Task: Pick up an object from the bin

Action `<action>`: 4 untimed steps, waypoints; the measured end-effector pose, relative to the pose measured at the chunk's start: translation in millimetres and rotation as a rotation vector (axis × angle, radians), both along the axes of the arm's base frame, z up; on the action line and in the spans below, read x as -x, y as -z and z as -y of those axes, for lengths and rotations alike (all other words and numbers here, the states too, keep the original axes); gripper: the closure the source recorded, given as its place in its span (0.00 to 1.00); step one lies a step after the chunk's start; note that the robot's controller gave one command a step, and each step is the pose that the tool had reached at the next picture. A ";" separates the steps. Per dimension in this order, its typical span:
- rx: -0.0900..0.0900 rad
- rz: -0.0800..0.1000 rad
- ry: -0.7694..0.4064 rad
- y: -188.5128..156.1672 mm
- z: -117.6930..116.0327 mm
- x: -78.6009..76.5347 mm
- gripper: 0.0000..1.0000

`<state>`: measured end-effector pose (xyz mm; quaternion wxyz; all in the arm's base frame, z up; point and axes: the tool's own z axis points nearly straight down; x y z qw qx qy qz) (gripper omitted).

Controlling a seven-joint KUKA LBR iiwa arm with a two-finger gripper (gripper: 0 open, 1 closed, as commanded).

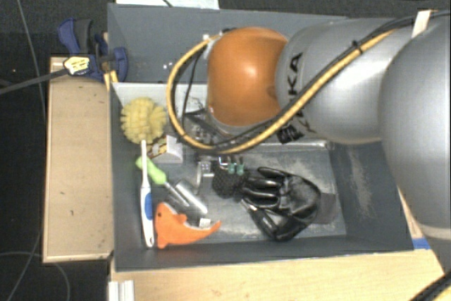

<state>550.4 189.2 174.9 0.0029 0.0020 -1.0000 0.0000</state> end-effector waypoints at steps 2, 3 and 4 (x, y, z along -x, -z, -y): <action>-0.002 0.005 0.175 81.9 10.9 27.0 0.00; -0.002 0.008 0.220 69.7 14.9 31.8 0.00; -0.002 0.007 0.495 75.1 -2.8 25.0 0.00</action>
Offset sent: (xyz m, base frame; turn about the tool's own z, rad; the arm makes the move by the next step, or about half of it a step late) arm -0.0353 -0.0135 -0.1049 0.2168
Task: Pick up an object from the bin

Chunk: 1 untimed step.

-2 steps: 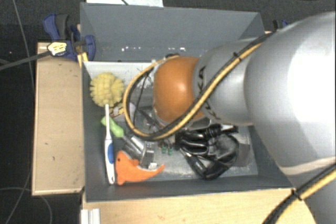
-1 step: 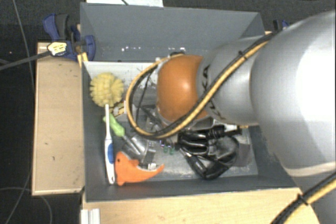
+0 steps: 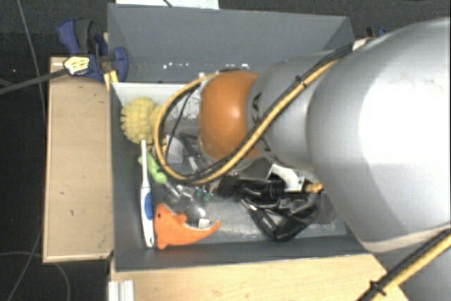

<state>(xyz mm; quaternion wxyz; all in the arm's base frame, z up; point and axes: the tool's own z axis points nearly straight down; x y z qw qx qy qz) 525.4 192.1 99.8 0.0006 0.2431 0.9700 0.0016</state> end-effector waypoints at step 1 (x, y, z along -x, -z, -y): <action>0.000 0.003 -0.155 28.3 13.1 24.9 0.00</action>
Offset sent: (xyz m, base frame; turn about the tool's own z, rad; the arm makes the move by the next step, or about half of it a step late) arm -0.0158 -0.0013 -0.0298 0.1021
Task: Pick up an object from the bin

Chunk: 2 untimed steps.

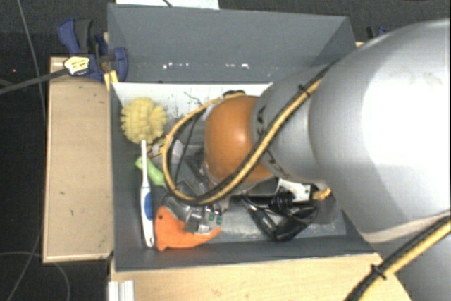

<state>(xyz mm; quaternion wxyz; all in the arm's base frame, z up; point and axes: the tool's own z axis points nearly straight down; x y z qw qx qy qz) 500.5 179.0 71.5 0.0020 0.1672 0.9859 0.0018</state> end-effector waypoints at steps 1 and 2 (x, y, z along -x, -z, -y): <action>-0.001 -0.002 0.258 1.2 -11.4 -9.7 1.00; -0.001 -0.002 0.259 1.2 -11.3 -9.7 1.00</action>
Offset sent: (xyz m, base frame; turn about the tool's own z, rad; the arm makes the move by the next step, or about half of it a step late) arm 0.0000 0.0000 0.0000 0.0000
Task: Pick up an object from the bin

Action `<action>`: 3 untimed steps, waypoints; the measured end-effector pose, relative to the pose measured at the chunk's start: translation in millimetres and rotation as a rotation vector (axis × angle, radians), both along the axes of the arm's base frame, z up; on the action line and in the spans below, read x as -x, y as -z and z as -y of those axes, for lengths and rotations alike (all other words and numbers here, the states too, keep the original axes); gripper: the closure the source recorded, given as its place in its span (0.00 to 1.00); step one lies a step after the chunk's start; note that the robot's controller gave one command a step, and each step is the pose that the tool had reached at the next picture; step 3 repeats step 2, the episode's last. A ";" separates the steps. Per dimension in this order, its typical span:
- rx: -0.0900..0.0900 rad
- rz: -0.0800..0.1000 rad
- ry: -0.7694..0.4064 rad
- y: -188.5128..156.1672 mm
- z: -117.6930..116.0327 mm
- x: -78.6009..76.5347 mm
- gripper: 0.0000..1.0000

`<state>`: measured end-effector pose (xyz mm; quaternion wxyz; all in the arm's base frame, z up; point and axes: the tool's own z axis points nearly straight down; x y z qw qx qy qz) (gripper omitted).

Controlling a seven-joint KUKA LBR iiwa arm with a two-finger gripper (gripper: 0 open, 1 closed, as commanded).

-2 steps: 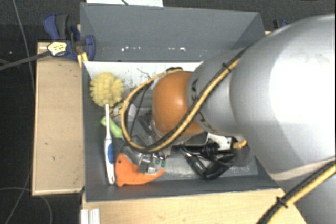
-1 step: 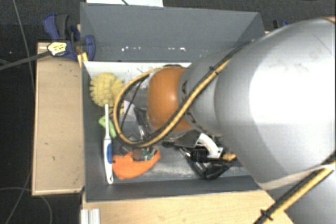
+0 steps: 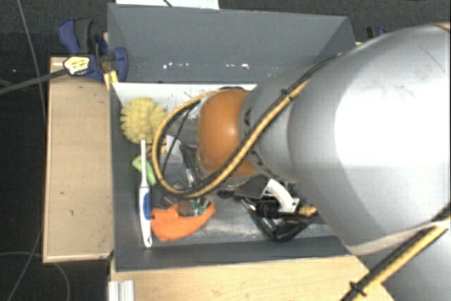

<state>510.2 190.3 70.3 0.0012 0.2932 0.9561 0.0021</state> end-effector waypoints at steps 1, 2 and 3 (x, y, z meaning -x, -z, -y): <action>0.002 -0.004 0.000 -3.5 0.6 1.2 1.00; 0.003 -0.008 -0.001 -29.9 1.3 2.2 1.00; 0.003 -0.008 -0.001 -29.9 1.3 2.2 1.00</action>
Offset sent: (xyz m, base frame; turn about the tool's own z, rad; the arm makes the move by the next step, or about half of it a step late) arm -0.0001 -0.0002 0.0344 0.0002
